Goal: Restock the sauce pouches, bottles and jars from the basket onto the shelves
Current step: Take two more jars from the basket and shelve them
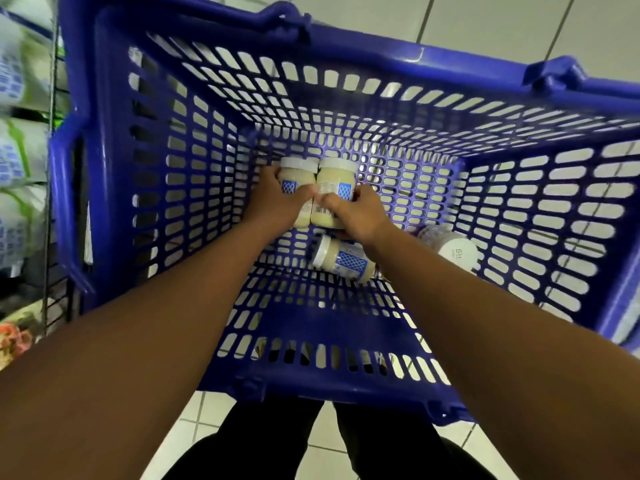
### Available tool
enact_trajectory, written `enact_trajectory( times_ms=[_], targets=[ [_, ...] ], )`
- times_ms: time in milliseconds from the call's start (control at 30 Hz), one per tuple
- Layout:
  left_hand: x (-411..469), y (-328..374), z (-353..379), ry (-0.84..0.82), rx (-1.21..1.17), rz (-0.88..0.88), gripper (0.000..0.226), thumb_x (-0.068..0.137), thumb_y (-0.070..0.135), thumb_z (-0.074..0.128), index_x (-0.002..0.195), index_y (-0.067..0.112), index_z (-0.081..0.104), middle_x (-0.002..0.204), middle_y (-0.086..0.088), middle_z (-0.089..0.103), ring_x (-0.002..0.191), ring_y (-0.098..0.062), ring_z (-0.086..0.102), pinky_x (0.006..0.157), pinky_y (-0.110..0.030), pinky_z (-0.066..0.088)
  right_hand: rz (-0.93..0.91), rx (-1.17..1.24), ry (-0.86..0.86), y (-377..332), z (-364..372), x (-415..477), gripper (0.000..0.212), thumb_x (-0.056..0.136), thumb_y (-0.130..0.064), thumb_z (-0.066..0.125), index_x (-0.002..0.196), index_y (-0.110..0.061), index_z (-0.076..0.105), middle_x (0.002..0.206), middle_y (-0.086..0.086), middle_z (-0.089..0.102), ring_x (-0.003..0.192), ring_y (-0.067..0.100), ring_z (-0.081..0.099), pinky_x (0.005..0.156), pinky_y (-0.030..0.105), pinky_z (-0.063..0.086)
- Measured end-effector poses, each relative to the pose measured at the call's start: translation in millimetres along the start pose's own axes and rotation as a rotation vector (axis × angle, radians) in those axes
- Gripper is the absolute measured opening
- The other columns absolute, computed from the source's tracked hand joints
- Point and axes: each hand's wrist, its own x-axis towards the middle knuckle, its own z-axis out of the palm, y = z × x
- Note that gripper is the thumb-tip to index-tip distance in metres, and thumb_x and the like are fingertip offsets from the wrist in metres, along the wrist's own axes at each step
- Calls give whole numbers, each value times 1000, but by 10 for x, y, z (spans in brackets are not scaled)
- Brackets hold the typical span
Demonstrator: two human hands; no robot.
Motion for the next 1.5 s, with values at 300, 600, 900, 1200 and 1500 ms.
enact_trajectory(
  times_ms=[300, 600, 900, 1200, 1500],
  targets=[
    [-922, 358, -184, -103, -226, 2, 51, 74, 49, 79, 118, 29, 64, 107, 12, 72, 96, -9, 69, 73, -27, 54, -81, 34, -25, -247, -347, -992, 47, 86, -24, 75, 121, -11, 47, 97, -1, 66, 76, 11, 65, 54, 18, 54],
    [-2232, 1228, -698, -192, -397, 112, 29, 81, 17, 78, 101, 28, 60, 83, 21, 74, 79, -2, 71, 62, -17, 55, -194, 117, 17, -833, -764, -2511, 41, 83, -10, 77, 112, -17, 49, 106, 2, 67, 91, 13, 69, 86, 45, 59],
    [-3690, 2040, -1385, -113, -451, 234, 39, 85, 15, 75, 118, 25, 58, 108, 3, 73, 96, -12, 71, 78, -29, 58, -369, 73, -10, -1571, -1012, -4076, 39, 83, -18, 77, 110, -24, 49, 101, -3, 69, 81, 2, 70, 67, 21, 57],
    [-5391, 2424, -1987, 152, -596, 342, 38, 86, 13, 74, 120, 20, 59, 108, 1, 73, 99, -17, 69, 85, -35, 57, -589, -23, -99, -2082, -991, -5594, 36, 82, -11, 76, 102, -28, 51, 96, -4, 67, 77, 0, 66, 62, 14, 51],
    [-6830, 2185, -2370, 419, -888, 406, 33, 88, 6, 70, 113, 24, 58, 92, 13, 75, 85, -4, 70, 68, -20, 55, -798, -210, -391, -2334, -706, -6789, 33, 76, -21, 72, 102, -25, 51, 78, -27, 68, 71, -8, 63, 62, 13, 50]
  ],
)
